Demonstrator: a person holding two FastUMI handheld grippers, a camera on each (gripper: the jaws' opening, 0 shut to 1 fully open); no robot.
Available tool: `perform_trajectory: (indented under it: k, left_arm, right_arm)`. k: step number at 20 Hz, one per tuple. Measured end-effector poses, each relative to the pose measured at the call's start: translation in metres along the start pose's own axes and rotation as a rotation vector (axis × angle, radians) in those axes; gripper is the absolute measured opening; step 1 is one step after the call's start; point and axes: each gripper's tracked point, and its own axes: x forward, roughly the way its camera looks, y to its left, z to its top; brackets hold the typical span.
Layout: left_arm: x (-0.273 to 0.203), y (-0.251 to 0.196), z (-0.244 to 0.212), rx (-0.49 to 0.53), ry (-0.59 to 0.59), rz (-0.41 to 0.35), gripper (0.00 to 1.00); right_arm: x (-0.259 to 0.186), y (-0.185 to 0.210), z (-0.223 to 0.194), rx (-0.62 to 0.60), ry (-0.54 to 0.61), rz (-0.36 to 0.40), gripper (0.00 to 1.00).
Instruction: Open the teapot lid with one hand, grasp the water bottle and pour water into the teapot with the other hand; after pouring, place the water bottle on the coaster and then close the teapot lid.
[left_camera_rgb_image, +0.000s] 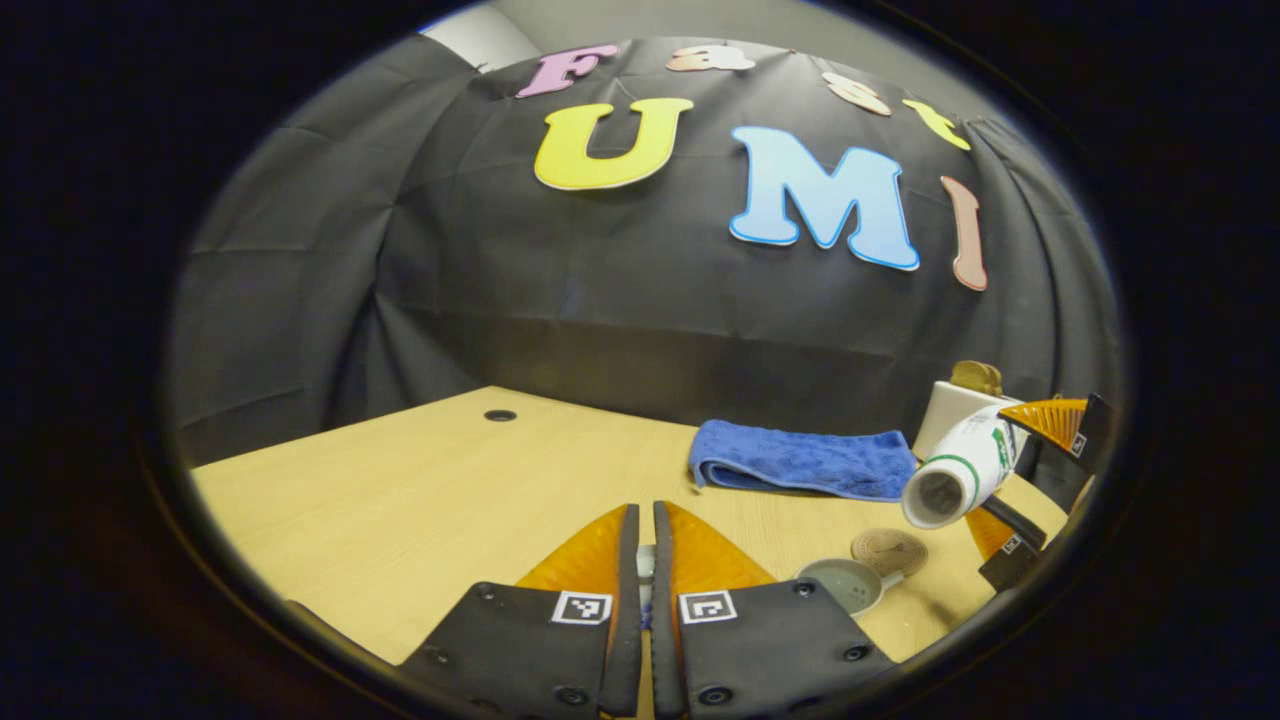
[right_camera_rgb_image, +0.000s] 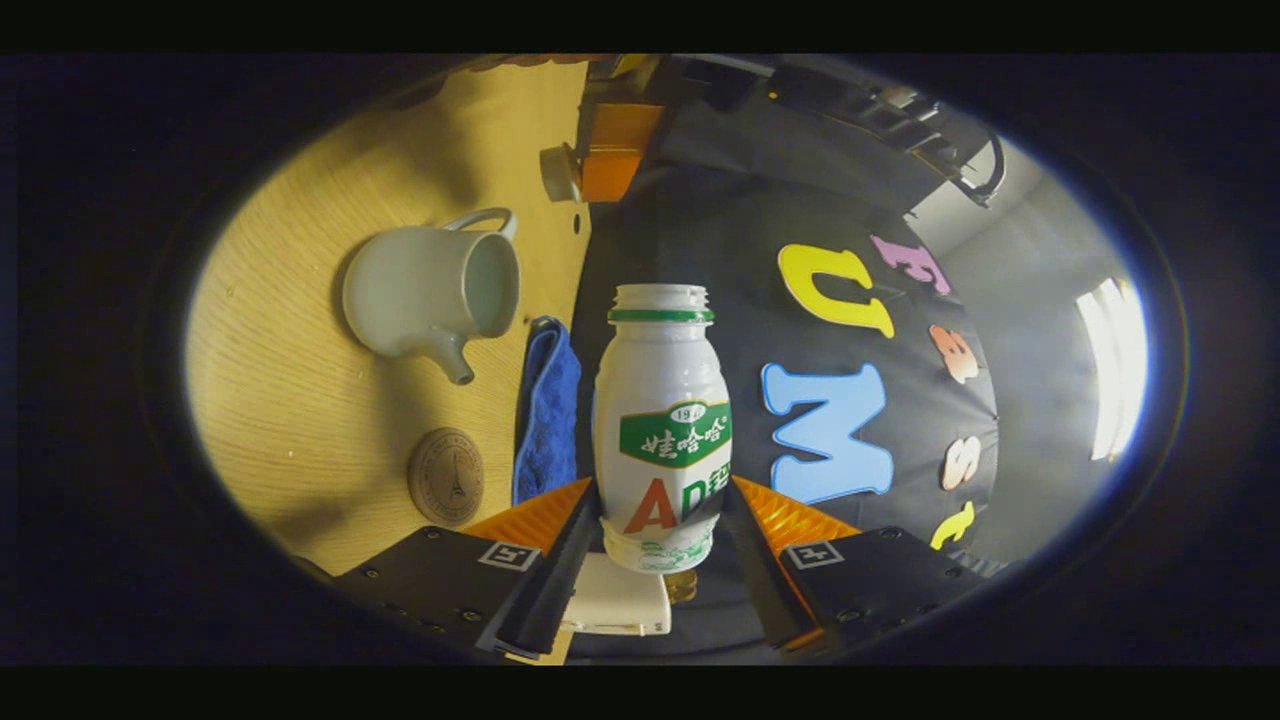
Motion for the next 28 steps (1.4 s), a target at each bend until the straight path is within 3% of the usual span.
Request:
perform_trajectory:
  k: [3,21,25,26,28]
  left_arm:
    - [0.001,0.001,-0.001,0.001,0.002,0.001,0.11]
    - [0.001,-0.001,-0.003,0.000,0.011,-0.006,0.14]
    - [0.001,-0.001,-0.004,0.001,0.015,-0.007,0.07]
    - [0.001,-0.002,-0.005,0.002,0.017,-0.007,0.14]
    - [0.002,-0.001,-0.006,0.006,0.019,-0.007,0.14]
  right_arm:
    - [0.002,-0.004,0.001,-0.039,-0.011,-0.003,0.74]
    - [0.006,-0.015,0.002,-0.175,-0.050,-0.021,0.74]
    - [0.008,-0.017,0.001,-0.192,-0.050,-0.024,0.74]
    - [0.009,-0.017,0.001,-0.195,-0.049,-0.024,0.74]
    - [0.009,-0.018,0.001,-0.202,-0.049,-0.022,0.74]
